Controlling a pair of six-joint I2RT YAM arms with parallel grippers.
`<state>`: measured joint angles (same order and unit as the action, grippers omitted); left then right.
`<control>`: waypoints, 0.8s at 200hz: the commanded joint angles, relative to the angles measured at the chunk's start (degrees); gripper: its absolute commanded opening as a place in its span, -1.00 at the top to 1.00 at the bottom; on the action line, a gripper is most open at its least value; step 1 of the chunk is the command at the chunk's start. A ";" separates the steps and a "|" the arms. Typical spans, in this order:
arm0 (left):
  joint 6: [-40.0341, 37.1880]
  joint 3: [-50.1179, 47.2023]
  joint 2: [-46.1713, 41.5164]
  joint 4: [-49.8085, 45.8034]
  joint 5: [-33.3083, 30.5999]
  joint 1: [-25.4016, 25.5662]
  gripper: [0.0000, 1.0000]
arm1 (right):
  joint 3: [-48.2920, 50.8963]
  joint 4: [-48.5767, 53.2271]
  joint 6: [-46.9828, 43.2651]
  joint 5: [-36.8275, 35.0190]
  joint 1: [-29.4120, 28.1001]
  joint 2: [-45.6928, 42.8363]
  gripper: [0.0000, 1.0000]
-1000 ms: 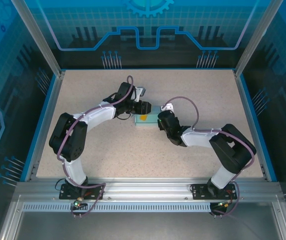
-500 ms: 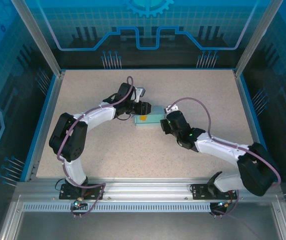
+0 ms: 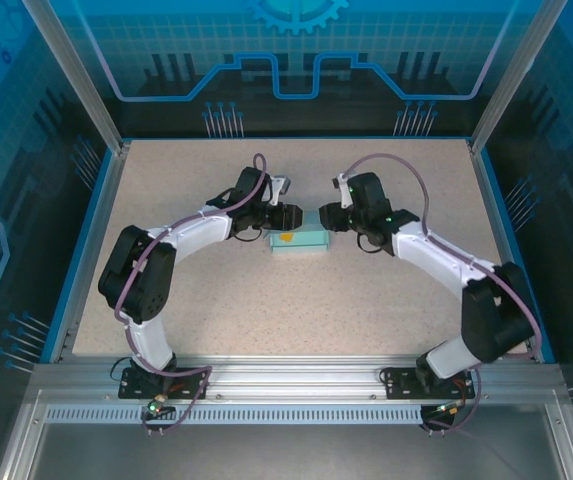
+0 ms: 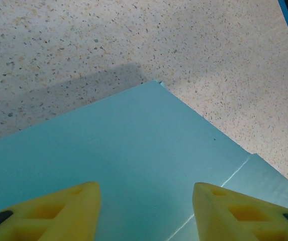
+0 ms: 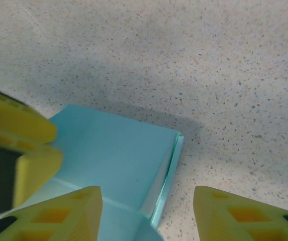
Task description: Fold the paper box
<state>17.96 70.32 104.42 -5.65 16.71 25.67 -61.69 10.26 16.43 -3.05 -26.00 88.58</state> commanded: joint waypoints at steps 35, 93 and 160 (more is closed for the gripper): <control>0.88 -1.35 -0.40 0.20 -0.79 0.25 -0.07 | -5.28 5.82 2.59 8.19 2.67 9.25 -0.04; 1.23 -2.52 -1.10 0.86 -1.36 0.28 -0.08 | -4.08 5.65 2.91 8.31 3.32 11.86 -0.02; 2.11 -4.57 -0.96 2.51 -1.59 0.25 -0.08 | -2.66 5.05 2.48 7.54 3.46 13.72 -0.01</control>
<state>19.22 66.96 104.40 -4.05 15.88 25.71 -65.25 14.15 18.61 4.75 -23.44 100.88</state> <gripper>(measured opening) 0.540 0.509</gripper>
